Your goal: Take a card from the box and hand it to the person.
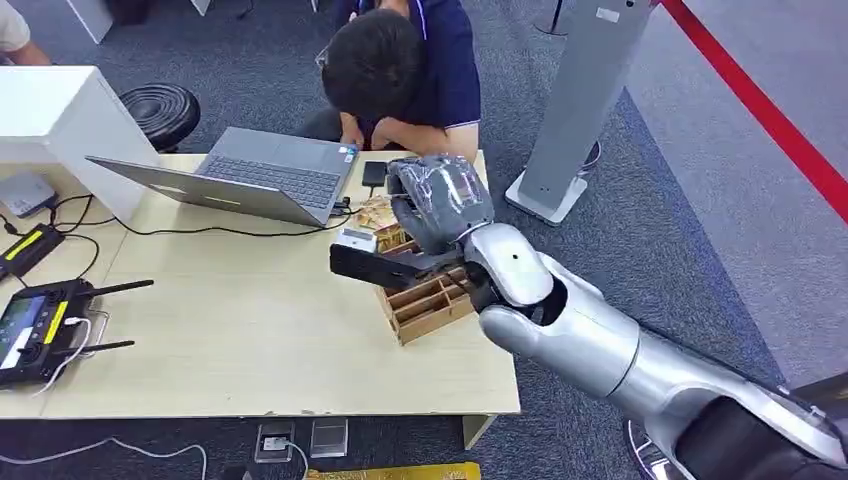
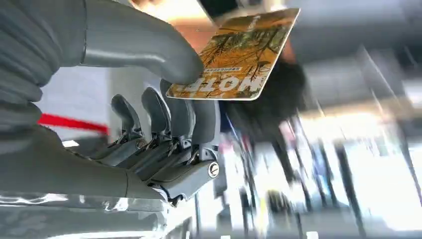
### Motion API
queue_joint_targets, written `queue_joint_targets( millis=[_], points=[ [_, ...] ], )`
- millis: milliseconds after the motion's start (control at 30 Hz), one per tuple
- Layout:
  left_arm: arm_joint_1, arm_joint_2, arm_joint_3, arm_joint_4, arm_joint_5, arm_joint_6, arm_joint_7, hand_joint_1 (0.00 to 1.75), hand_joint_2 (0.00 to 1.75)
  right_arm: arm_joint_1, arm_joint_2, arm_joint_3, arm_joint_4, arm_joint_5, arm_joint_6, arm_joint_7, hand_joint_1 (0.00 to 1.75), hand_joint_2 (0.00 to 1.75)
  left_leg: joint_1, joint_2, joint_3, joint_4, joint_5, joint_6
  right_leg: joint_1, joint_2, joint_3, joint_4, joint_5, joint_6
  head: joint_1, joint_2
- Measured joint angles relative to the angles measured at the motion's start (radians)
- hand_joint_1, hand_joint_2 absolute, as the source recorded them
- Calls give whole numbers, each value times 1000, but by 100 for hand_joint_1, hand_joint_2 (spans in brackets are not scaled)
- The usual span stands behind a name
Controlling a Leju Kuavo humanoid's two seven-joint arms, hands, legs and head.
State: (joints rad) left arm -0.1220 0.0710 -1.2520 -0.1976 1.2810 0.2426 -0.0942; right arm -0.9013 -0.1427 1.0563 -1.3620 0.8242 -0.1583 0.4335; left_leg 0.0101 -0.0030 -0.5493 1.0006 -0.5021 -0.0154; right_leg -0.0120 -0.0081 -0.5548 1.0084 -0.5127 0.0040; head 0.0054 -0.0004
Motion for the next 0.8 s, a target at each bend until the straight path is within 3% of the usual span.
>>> queue_joint_targets(
  millis=[133, 267, 467, 800],
  points=[
    [-16, -8, -5, 0, -16, -1, 12, 0, 0, 8, 38, -17, 103, 59, -205, -84, 140, 175, 0, 0, 0, 0, 0, 0, 0, 0, 0, 0, 0, 0, 0, 0],
    [-29, -14, -8, 0, -25, -2, 17, 0, 0, 10, 78, -38, 233, 81, -342, -123, 140, 175, 0, -1, 0, 0, 0, 0, 0, 0, 0, 0, 0, 0, 0, 0],
    [-37, -19, -15, 0, -25, -2, 19, 0, 0, 3, 130, -65, 382, 66, -378, -151, 140, 175, 0, 0, 0, 0, 0, 0, 0, 0, 0, 0, 0, 0, -2, 0],
    [-36, -19, -16, 0, -24, -2, 19, 0, 0, -6, 165, -78, 487, 69, -385, -138, 140, 175, 0, -1, -1, 0, 0, 0, 0, 0, -1, 0, 0, 0, 0, 0]
  ],
)
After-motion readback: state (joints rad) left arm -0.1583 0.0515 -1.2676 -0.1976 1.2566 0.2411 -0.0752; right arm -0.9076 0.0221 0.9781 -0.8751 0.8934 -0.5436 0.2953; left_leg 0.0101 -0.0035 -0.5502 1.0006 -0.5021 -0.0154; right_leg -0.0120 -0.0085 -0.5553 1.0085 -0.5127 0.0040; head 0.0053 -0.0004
